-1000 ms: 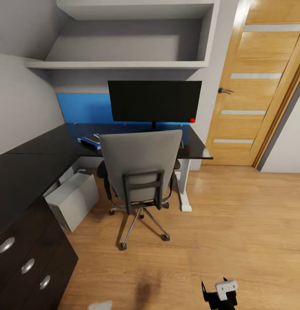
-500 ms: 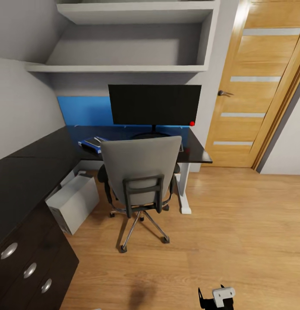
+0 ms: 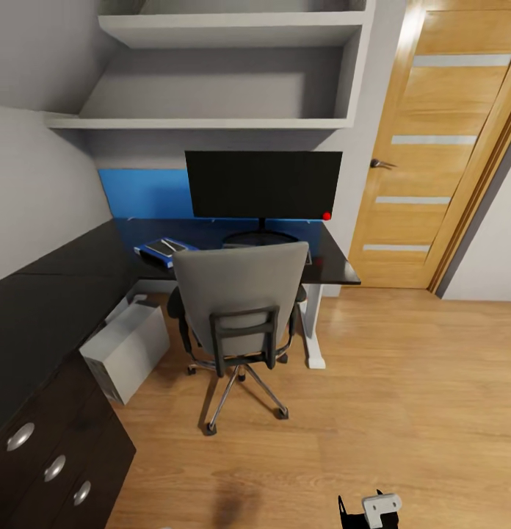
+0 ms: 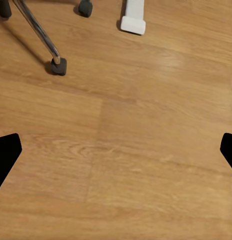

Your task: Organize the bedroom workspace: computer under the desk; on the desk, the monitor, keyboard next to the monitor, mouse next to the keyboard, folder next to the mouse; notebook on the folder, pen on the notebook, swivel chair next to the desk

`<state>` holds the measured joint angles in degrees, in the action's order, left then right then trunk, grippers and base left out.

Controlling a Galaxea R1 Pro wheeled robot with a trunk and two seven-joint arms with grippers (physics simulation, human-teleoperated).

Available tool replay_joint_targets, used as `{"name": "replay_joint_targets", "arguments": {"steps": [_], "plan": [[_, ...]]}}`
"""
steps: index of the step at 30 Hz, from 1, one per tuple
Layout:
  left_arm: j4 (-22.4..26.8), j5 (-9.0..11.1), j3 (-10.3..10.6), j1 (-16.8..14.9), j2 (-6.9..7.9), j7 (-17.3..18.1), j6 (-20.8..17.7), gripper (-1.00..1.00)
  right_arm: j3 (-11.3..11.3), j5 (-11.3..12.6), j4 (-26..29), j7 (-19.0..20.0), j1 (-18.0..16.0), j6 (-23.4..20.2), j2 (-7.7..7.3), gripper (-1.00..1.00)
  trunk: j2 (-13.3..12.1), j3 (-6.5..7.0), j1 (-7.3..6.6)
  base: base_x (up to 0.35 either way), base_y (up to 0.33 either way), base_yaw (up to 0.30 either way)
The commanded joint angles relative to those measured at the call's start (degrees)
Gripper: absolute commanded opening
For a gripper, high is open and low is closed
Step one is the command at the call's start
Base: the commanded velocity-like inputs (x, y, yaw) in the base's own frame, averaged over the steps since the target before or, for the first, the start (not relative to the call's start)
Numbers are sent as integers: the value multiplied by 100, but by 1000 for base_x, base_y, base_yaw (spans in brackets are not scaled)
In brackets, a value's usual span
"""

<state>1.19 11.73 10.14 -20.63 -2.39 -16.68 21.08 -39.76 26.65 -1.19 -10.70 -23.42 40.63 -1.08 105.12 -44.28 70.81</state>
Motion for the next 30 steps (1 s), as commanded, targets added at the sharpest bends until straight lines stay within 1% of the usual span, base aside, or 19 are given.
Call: {"name": "replay_joint_targets", "arguments": {"steps": [1, 3, 6, 30], "plan": [[-4, 49, 50, -3, 6, -17, 18, 100, -49, 14, -13, -29, -5, 16, 3, 100, -39, 14, -23, 0, 0, 0], [-4, 49, 50, -3, 38, -13, 20, 100, -49, 15, -13, -29, -4, 16, 3, 100, -120, 49, -67, 0, 0, 0], [-4, 49, 50, -3, 46, -11, 25, 100, -49, 14, -13, -29, -4, 16, 3, 100, -240, 103, -133, 0, 0, 0], [-4, 49, 50, -3, 51, -11, 23, 100, -49, 13, -13, -29, -4, 16, 3, 100, -1202, 534, -660, 0, 0, 0]]}}
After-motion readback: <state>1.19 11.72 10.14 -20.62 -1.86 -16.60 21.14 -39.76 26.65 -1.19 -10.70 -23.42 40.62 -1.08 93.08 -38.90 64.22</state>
